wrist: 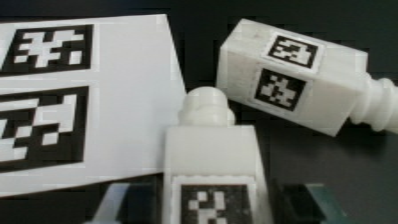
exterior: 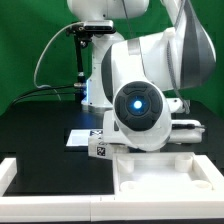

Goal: Assemble one leg

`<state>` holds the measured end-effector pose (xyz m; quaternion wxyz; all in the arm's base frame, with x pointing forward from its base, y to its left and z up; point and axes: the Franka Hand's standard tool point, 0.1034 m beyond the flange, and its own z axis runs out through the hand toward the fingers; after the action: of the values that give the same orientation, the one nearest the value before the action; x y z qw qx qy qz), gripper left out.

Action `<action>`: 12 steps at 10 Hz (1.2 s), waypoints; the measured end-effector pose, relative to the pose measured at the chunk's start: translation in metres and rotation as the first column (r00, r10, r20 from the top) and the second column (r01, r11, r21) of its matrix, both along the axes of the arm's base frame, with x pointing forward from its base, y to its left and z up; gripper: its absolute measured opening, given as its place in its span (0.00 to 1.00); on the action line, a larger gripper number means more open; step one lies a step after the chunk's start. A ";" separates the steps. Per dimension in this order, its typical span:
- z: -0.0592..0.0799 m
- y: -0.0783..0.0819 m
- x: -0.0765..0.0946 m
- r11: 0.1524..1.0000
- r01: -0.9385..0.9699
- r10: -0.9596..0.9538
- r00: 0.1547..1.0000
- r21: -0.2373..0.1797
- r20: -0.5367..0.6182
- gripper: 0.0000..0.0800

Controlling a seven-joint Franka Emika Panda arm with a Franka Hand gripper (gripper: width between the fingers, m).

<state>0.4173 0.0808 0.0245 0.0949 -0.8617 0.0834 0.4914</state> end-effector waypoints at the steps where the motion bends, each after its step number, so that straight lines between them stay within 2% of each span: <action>1: 0.020 0.002 0.009 1.000 -0.015 0.015 1.000 0.014 0.009 0.35; 3: 0.066 0.001 0.035 0.998 -0.047 0.043 0.997 0.047 0.068 0.35; 4: 0.084 0.002 0.039 0.997 -0.054 0.050 0.995 0.046 0.085 0.35; 6: 0.081 0.004 0.046 0.999 -0.038 0.034 0.979 0.017 0.203 0.35; 8: 0.085 0.002 0.052 1.000 -0.026 0.030 0.940 -0.014 0.341 0.35; 9: 0.096 0.001 0.069 0.999 -0.033 0.034 0.920 -0.009 0.390 0.35; 11: 0.128 0.008 0.130 0.998 -0.057 0.048 0.829 -0.001 0.557 0.36; 12: 0.137 0.016 0.150 0.998 -0.070 0.057 0.785 -0.004 0.617 0.36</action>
Offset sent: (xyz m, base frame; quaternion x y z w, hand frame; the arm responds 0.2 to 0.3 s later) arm 0.0229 0.0101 0.0925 0.0053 -0.0297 -0.0289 0.9991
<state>0.5678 0.0966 0.1614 0.1085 -0.9762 0.0141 0.1872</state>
